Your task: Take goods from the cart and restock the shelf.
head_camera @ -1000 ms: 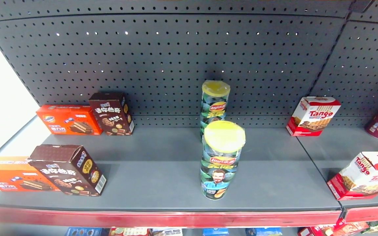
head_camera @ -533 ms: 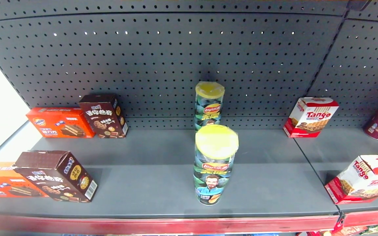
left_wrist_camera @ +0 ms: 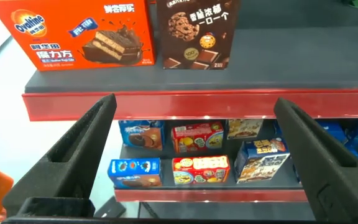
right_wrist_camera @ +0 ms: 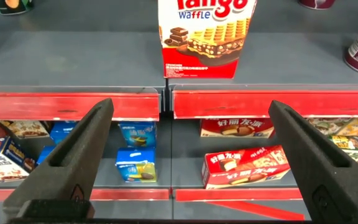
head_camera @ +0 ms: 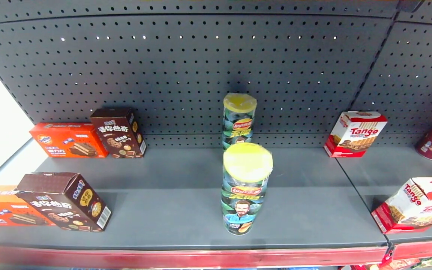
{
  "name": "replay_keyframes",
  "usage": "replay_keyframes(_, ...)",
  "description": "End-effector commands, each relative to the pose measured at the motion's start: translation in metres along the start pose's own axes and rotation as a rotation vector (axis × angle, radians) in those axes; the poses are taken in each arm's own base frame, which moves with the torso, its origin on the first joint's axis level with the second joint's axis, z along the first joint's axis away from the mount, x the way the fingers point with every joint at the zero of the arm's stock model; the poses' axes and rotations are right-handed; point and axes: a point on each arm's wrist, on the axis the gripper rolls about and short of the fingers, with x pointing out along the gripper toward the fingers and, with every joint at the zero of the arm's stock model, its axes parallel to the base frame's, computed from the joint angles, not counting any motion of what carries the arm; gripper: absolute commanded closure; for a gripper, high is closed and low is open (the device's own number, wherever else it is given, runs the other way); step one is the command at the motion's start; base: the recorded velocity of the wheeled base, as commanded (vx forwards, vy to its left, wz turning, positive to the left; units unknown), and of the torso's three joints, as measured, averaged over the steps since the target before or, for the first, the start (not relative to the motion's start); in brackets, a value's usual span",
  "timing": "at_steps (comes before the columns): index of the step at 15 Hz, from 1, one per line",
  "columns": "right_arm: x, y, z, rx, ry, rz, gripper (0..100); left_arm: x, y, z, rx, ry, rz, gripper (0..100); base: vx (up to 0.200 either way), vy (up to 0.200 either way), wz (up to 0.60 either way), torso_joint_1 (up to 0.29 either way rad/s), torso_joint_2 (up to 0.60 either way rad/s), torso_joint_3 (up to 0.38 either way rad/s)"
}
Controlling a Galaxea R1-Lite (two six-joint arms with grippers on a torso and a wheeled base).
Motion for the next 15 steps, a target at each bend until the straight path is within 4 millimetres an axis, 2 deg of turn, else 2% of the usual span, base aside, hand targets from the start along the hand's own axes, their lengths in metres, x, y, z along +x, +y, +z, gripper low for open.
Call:
replay_keyframes(1, 0.0001, 0.0, 0.0, 0.0, 0.002, 0.001, 0, 0.0001, 0.0, 0.0001, 0.0, 0.001, 0.001, 0, 0.0, 0.0, 0.0, 0.0, 0.0, 0.0)
replay_keyframes(3, 0.0001, 0.0, 0.0, 0.0, 0.002, -0.001, 0, 0.0001, 0.0, 0.0001, 0.002, 0.001, -0.001, 0, 0.0, 0.0, 0.0, 0.0, 0.0, 0.0)
replay_keyframes(5, 0.0001, 0.0, 0.0, 0.0, 0.002, 0.001, 0, 0.0001, 0.0, 0.0001, 0.0, 0.001, -0.001, 0, -0.2, 0.0, 0.0, 0.007, 0.01, 0.002)
replay_keyframes(15, 0.0001, 0.0, 0.0, 0.0, 0.002, 0.001, 0, 0.0001, -0.0001, 0.0001, 0.003, 0.001, -0.004, 0, 0.0, 0.0, 0.0, 0.0, 0.0, 0.0)
